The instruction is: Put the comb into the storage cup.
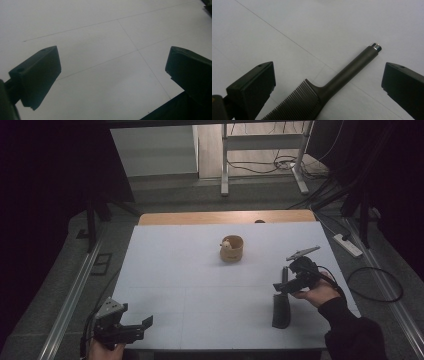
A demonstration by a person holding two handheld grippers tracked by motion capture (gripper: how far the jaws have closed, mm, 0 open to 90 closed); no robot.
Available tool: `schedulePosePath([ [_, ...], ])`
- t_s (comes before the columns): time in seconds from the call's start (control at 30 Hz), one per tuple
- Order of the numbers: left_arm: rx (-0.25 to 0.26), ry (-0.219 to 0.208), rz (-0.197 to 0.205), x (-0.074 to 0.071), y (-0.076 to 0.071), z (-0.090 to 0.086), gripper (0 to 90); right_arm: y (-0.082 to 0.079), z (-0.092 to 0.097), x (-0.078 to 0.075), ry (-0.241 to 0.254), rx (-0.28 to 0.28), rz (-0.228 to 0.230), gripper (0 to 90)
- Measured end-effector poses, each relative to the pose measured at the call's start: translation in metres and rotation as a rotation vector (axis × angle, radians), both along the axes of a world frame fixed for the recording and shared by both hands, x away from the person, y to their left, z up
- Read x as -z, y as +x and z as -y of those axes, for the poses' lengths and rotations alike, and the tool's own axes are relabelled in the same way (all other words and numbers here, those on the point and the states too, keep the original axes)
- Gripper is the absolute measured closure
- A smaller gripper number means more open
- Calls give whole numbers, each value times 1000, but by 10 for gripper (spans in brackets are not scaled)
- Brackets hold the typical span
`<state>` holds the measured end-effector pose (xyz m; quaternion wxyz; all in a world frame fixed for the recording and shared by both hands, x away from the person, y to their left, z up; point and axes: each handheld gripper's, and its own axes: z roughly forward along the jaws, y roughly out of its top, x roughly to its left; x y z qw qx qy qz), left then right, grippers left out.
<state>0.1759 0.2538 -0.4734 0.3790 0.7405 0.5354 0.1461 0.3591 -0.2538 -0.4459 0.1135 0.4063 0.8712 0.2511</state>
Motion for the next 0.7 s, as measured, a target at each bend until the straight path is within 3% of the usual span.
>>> schedulePosePath([
  [0.43, 1, -2, -3, 0, 0, 0, 10, 13, -14, 5, -19, -26, -35, 7],
  [0.6, 1, -3, -3, 0, 0, 0, 10, 17, -15, 6, -13, -42, -33, 115],
  [0.7, 1, -4, -3, 0, 0, -1, 10, 18, -15, 5, -14, -57, -23, 269],
])
